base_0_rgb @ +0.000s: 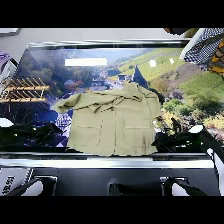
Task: Fold the clothes and pants, and hang the long-sleeved shirts on hangers.
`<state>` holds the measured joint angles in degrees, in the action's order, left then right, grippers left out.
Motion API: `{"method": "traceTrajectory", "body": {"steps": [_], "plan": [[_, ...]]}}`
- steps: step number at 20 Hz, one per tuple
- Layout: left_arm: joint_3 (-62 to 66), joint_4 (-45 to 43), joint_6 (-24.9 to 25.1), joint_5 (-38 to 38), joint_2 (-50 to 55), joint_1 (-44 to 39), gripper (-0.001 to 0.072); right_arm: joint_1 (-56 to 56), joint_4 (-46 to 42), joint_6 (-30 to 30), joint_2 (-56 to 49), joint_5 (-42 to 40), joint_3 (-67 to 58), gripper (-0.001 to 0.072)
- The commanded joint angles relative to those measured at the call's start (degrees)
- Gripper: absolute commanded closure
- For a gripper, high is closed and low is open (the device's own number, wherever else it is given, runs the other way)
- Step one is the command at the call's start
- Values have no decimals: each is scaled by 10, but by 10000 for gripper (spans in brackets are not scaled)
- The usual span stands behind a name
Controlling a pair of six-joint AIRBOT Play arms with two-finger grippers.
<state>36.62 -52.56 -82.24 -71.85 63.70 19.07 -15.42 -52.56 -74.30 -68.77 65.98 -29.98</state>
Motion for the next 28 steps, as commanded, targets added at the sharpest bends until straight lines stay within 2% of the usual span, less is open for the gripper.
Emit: {"method": "traceTrajectory", "body": {"steps": [1,6,14,15,16,17,18,20,22,26,28], "plan": [[-44,0,0,7,0,-7,97,0,39,4,6,3,2,678],[-78,3,12,30,0,-18,97,0,61,7,23,5,2,679],[-78,45,13,90,42,-111,118,0,69,6,73,16,2,679],[-78,54,14,93,50,-116,273,0,78,7,77,17,2,679],[-78,67,18,93,54,-116,660,0,97,12,82,19,2,679],[-78,94,41,95,54,-116,691,0,121,24,86,21,2,679],[-73,118,60,94,54,-116,691,0,151,38,92,24,2,679],[-41,147,78,87,50,-116,693,0,224,79,102,25,-9,680],[26,156,82,80,35,-116,694,0,269,94,103,14,-63,680],[253,155,82,80,-9,-116,694,0,281,60,103,-46,-284,680],[397,155,81,80,-29,-116,694,0,281,39,103,-49,-417,680]]}}
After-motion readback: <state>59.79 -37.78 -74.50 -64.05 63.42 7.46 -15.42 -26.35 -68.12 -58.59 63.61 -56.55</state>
